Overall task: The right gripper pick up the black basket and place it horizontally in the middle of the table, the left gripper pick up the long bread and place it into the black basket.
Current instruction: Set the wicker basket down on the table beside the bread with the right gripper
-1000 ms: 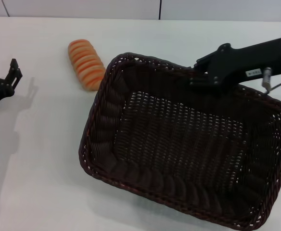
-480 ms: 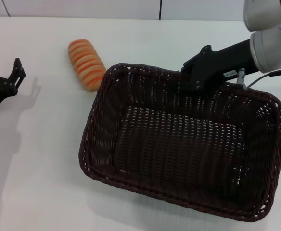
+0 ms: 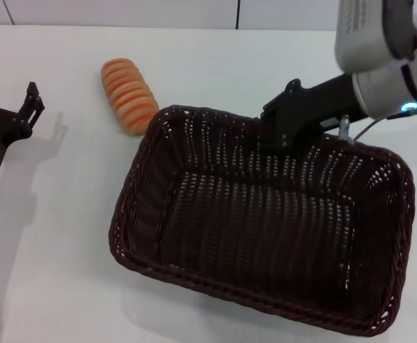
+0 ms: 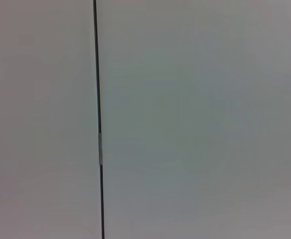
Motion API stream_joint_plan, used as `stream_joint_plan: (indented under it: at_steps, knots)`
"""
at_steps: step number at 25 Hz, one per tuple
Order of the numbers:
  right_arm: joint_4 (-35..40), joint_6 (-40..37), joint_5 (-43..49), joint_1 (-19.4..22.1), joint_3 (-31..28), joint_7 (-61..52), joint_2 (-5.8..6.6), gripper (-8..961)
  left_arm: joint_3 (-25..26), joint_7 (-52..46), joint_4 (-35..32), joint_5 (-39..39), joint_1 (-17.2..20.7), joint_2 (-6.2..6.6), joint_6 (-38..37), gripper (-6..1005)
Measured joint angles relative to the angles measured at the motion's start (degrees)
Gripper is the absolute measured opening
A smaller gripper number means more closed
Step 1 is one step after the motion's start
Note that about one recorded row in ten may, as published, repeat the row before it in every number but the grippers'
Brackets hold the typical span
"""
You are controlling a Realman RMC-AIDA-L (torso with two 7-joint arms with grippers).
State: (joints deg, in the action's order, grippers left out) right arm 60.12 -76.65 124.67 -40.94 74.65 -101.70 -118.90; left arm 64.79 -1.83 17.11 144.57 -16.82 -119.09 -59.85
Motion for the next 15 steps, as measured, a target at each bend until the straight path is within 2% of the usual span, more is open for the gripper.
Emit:
stream_joint_plan:
  at_steps: [3, 7, 12, 13, 14, 15]
  knots:
    - [1.5, 3.9, 0.2, 2.1, 3.5, 0.5, -0.18, 274, 0.0, 0.0, 0.0, 0.0, -0.3, 0.00, 0.0, 848]
    - [2.7, 5.2, 0.0, 2.7, 4.9, 0.5, -0.28, 307, -0.1, 0.0, 0.0, 0.0, -0.3, 0.00, 0.1, 848]
    - [6.8, 10.3, 0.0, 5.7, 8.8, -0.1, -0.37, 473, -0.2, 0.0, 0.1, 0.0, -0.5, 0.00, 0.1, 847]
    - [9.8, 12.7, -0.2, 7.8, 9.8, -0.6, -0.40, 506, -0.4, 0.2, 0.3, 0.1, -0.5, 0.01, 0.1, 847]
    - [9.8, 12.7, -0.2, 7.8, 9.8, -0.6, -0.40, 551, -0.4, 0.2, 0.3, 0.1, -0.5, 0.01, 0.1, 847]
    - [14.0, 16.0, -1.9, 10.9, 10.7, -0.8, -0.45, 597, -0.6, 0.3, 0.5, 0.0, -0.4, 0.00, 0.0, 847]
